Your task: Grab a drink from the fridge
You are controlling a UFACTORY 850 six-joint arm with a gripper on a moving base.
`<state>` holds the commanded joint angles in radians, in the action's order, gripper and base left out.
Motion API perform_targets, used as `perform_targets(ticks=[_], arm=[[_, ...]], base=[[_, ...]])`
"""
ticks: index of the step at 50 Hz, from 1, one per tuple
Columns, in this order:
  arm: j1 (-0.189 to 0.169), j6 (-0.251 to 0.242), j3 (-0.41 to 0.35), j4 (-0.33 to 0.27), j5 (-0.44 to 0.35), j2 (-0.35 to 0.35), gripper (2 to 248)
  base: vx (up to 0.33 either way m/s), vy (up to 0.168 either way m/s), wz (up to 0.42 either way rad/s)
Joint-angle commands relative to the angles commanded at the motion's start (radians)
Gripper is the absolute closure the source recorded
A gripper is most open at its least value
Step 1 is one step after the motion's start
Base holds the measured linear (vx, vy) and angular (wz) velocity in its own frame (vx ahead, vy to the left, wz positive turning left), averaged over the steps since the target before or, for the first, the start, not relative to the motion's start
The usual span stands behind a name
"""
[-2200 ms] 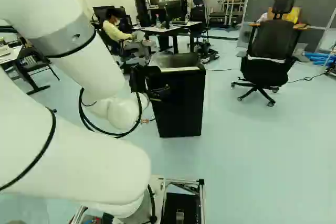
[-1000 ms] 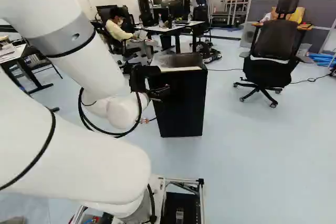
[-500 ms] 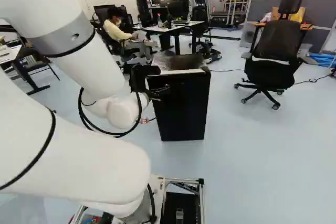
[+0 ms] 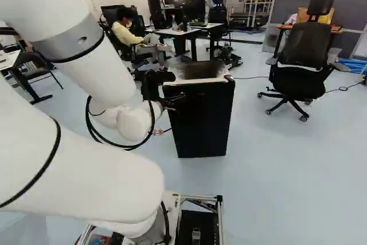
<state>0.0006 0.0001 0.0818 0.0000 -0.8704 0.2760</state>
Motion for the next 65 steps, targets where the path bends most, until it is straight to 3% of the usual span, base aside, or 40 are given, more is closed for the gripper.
perform_targets(ticks=[10,24,36,65], arm=[[0.010,0.000,0.004,0.000,0.000,-0.005,3],[0.061,0.000,0.030,0.017,-0.021,-0.034,3],[0.109,0.000,0.058,0.064,-0.075,-0.074,3],[0.216,0.000,0.147,0.216,-0.168,-0.249,3]], base=[[0.000,0.000,0.000],[0.000,0.000,0.000],[0.000,0.000,0.000],[0.000,0.000,0.000]])
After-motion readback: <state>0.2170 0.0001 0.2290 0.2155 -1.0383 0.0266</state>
